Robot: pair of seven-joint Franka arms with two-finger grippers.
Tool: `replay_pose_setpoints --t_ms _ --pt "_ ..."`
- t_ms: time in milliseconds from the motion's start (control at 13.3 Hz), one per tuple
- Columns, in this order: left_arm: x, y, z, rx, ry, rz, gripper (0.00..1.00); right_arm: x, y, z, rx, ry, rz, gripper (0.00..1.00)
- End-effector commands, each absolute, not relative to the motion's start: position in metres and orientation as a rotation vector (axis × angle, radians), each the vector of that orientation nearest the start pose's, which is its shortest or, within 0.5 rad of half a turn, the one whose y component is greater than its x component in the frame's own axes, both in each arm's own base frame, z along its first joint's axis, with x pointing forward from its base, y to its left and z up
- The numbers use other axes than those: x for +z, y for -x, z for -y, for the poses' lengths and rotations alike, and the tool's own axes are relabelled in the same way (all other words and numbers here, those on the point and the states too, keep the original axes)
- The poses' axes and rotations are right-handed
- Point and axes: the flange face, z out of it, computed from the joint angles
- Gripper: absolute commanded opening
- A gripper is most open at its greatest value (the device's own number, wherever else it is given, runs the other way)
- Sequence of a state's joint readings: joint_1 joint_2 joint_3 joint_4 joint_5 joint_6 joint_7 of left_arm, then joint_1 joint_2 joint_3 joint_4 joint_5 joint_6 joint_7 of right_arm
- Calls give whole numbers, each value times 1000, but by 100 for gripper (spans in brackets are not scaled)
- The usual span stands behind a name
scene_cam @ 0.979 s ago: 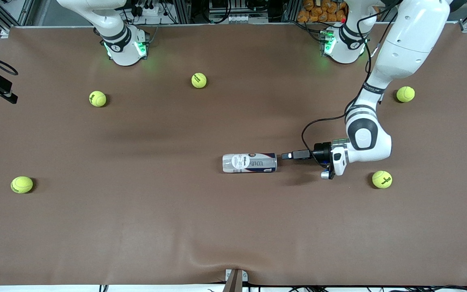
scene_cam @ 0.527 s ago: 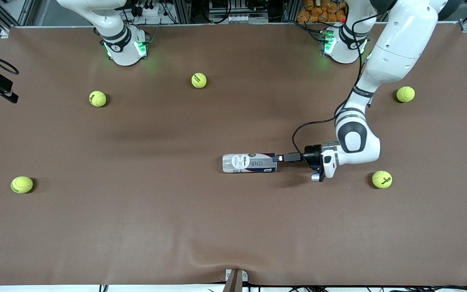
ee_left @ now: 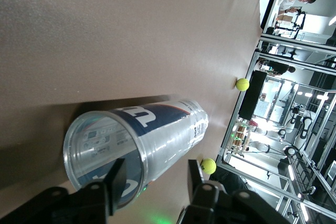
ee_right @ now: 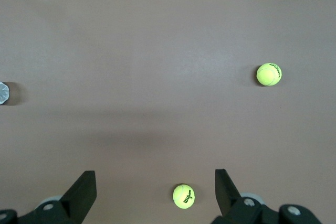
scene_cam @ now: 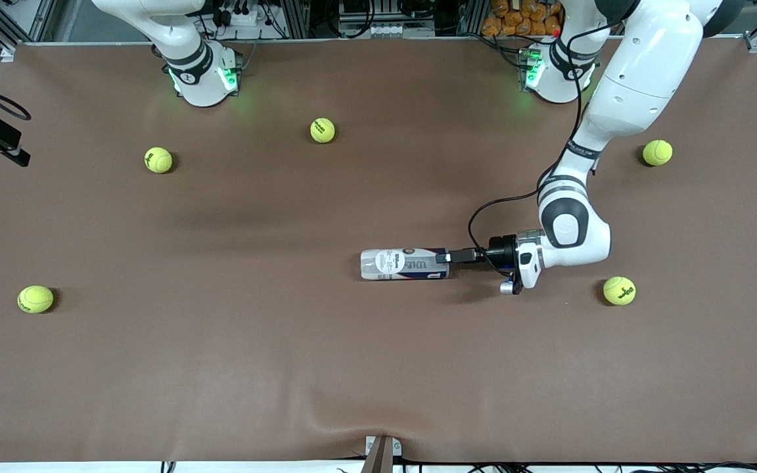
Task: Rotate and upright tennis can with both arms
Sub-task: 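Move the left gripper to the can's bottom end and grasp it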
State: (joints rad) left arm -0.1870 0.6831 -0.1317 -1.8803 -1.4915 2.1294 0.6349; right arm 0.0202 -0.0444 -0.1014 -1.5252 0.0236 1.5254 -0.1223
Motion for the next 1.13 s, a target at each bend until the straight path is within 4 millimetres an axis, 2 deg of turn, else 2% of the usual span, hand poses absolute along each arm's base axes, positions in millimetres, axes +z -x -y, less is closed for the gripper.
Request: replay_pose_setpoints --t_ms 0,75,301,527,753,904,1054 --pt "143 -574 234 -170 -1970 -252 4 672 -532 42 -73 3114 42 100" --pt "143 -574 234 -173 -1970 -253 0 672 -532 42 -73 3114 42 100" --pt "143 -575 232 -172 -1971 -250 0 672 -532 40 -73 3113 44 100" --pt "159 -580 236 -189 -1968 -278 0 672 -532 41 -73 3113 44 100" --pt "209 -588 254 -269 -2025 -302 0 671 -533 40 -73 3113 46 100" --pt "251 -600 257 -302 -2094 -323 0 671 -533 41 -71 3111 44 100" --pt "293 -605 273 -340 -2190 -346 0 671 -533 41 -71 3111 44 100"
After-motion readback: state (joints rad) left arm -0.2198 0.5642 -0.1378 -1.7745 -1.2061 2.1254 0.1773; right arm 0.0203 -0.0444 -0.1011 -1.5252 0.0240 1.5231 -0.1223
